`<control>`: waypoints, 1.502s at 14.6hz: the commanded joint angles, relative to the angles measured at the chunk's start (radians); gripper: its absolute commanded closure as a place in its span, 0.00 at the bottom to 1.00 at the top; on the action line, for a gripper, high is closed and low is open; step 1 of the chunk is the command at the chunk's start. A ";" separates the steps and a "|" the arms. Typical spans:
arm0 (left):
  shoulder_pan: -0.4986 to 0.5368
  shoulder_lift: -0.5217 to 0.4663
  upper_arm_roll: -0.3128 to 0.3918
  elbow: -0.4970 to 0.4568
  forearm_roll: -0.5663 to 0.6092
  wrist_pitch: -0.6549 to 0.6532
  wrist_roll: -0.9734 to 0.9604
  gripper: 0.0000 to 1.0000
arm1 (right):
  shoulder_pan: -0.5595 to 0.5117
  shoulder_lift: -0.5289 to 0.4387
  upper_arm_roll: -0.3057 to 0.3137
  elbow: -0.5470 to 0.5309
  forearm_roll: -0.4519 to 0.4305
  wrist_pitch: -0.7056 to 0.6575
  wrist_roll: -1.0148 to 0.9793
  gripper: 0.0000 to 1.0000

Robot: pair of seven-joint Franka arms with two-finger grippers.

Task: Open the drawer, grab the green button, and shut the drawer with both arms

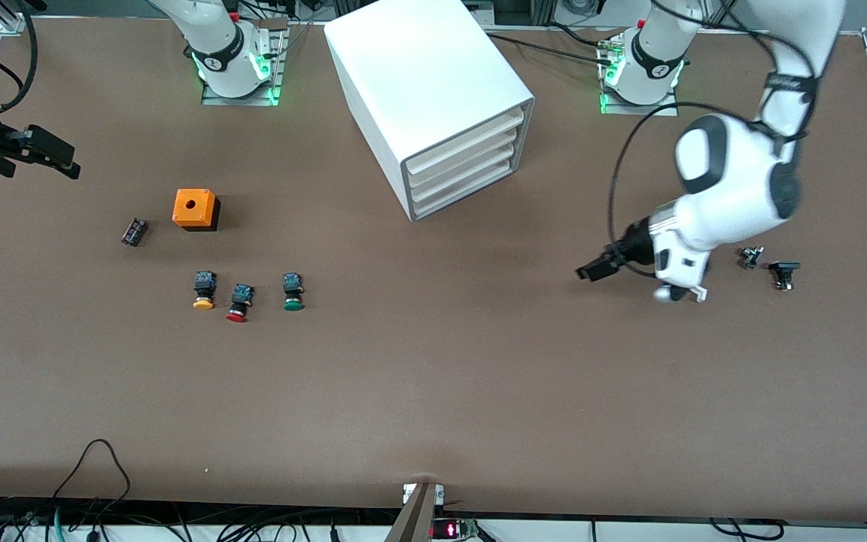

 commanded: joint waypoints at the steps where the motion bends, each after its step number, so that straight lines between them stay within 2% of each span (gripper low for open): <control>1: 0.048 -0.129 0.039 0.049 0.122 -0.182 0.190 0.00 | 0.000 -0.006 0.000 -0.001 -0.007 -0.008 -0.004 0.00; 3: 0.046 -0.186 0.050 0.148 0.262 -0.314 0.224 0.00 | 0.000 -0.006 -0.001 -0.003 -0.007 -0.008 -0.006 0.00; 5: 0.037 -0.199 0.049 0.298 0.390 -0.476 0.226 0.00 | -0.001 -0.005 -0.001 -0.007 -0.008 -0.023 -0.009 0.00; 7: 0.002 -0.197 0.050 0.423 0.465 -0.621 0.226 0.00 | -0.001 -0.008 -0.003 -0.007 -0.008 -0.025 -0.009 0.00; 8: -0.018 -0.196 0.050 0.447 0.506 -0.650 0.226 0.00 | -0.003 -0.006 -0.004 -0.009 -0.007 -0.019 -0.009 0.00; 11: -0.078 -0.193 0.061 0.448 0.559 -0.655 0.223 0.00 | -0.003 0.003 -0.016 -0.012 -0.007 0.006 -0.018 0.00; 14: -0.151 -0.196 0.151 0.434 0.557 -0.657 0.217 0.00 | -0.004 0.008 -0.021 -0.013 -0.004 0.041 -0.118 0.00; 16: -0.153 -0.194 0.159 0.399 0.557 -0.657 0.220 0.00 | -0.001 0.003 -0.030 -0.017 0.015 0.036 -0.091 0.00; 19: -0.141 -0.184 0.159 0.403 0.556 -0.658 0.217 0.00 | -0.001 0.020 -0.030 -0.015 0.030 0.046 0.027 0.00; 22: -0.139 -0.179 0.159 0.411 0.548 -0.658 0.215 0.00 | -0.001 0.022 -0.030 -0.015 0.022 0.047 0.010 0.00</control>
